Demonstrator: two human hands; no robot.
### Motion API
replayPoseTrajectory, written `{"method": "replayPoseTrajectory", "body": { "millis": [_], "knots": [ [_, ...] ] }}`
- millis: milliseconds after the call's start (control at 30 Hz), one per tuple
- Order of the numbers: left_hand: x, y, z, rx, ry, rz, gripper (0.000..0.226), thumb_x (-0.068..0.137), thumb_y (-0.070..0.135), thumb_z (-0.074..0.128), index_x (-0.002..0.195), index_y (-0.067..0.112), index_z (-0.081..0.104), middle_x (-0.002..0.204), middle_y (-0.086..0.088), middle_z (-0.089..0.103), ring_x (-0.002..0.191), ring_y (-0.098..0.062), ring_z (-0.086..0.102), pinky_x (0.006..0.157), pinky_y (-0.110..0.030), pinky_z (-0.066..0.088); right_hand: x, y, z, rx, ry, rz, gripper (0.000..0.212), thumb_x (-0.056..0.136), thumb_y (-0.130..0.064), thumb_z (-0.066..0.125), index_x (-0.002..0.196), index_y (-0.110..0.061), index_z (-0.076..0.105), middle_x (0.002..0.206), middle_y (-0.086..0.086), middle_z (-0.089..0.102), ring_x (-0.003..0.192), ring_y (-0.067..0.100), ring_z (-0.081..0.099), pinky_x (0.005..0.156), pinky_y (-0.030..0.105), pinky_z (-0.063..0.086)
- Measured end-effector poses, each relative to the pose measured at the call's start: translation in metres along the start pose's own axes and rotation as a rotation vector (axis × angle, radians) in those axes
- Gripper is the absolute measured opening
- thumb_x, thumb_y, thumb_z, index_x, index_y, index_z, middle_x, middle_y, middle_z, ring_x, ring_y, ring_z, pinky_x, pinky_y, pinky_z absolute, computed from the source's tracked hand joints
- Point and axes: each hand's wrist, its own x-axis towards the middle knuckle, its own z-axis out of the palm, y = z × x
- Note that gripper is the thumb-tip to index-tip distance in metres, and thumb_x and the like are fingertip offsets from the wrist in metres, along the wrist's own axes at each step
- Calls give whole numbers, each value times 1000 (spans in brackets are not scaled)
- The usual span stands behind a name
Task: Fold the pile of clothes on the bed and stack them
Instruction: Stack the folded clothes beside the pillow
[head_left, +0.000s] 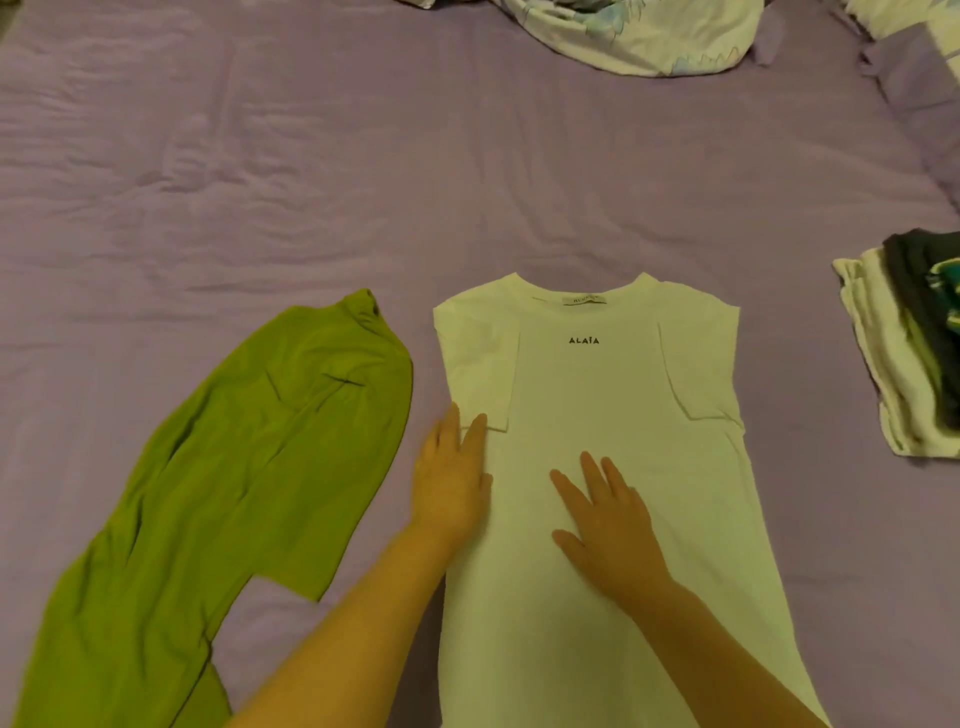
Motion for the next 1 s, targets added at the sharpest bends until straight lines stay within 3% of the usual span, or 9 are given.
{"method": "replayPoseTrajectory", "body": {
  "millis": [133, 300, 467, 567, 667, 733, 800, 900, 1000],
  "knots": [
    [-64, 6, 22, -293, 116, -98, 81, 91, 11, 57, 153, 15, 6, 142, -11, 36, 125, -26, 39, 100, -31, 35, -42, 8, 17, 5, 12, -75, 63, 99, -44, 36, 150, -37, -1, 159, 2, -15, 146, 24, -16, 118, 41, 1],
    [-131, 17, 48, -709, 74, -414, 71, 89, 6, 60, 148, 9, 21, 142, -8, 40, 126, -26, 44, 99, -31, 38, -97, 11, 48, 69, -3, -113, 61, 100, -41, 38, 150, -38, 5, 159, 2, -14, 146, 22, -14, 118, 37, -2],
    [-190, 24, 63, -792, 100, -550, 49, 92, 14, 60, 135, 9, 38, 130, -10, 55, 98, -20, 53, 79, -27, 40, -145, 9, 63, 303, 172, -158, 45, 86, -18, 70, 129, -17, 59, 149, 17, 34, 139, 38, 29, 110, 49, 30],
    [-213, 30, 52, -901, 189, -529, 39, 95, 16, 57, 132, 21, 47, 108, -27, 62, 92, -36, 62, 78, -41, 53, -158, 5, 58, 464, 42, -146, 36, 95, -34, 54, 130, -24, 58, 152, 1, 33, 145, 20, 18, 115, 29, 16],
    [-216, 41, 26, -1199, 134, -513, 22, 95, 8, 54, 100, 23, 69, 93, -21, 68, 76, -27, 67, 73, -46, 59, -163, -6, 36, 765, -31, -164, 38, 90, -41, 59, 125, -26, 61, 135, -9, 52, 134, 10, 36, 106, 14, 22],
    [-207, 46, 3, -1389, 37, -468, 27, 92, 0, 51, 93, 14, 73, 97, -19, 72, 82, -25, 71, 71, -33, 59, -164, -16, 19, 873, -25, -232, 42, 86, -44, 64, 123, -27, 61, 122, -15, 59, 117, 5, 51, 96, 12, 35],
    [-195, 51, -16, -1532, -75, -381, 28, 90, -6, 50, 104, 7, 70, 99, -19, 72, 90, -28, 71, 74, -28, 58, -162, -20, 5, 861, 23, -197, 41, 88, -39, 64, 124, -22, 58, 113, -14, 62, 102, 6, 57, 83, 10, 40],
    [-171, 57, -36, -1385, -116, -295, 31, 86, -4, 62, 115, 7, 63, 100, -17, 72, 93, -26, 70, 83, -29, 57, -147, -12, -13, 863, 110, -26, 26, 94, -31, 55, 114, -15, 62, 100, 0, 67, 92, 20, 62, 79, 30, 47],
    [-140, 61, -53, -1321, -10, -305, 20, 89, 5, 64, 105, -5, 64, 82, -17, 72, 71, -19, 72, 63, -23, 58, -125, 6, -32, 818, 151, 26, 13, 92, -33, 58, 89, -22, 62, 81, -6, 64, 76, 14, 59, 68, 26, 45]
  ]
}}
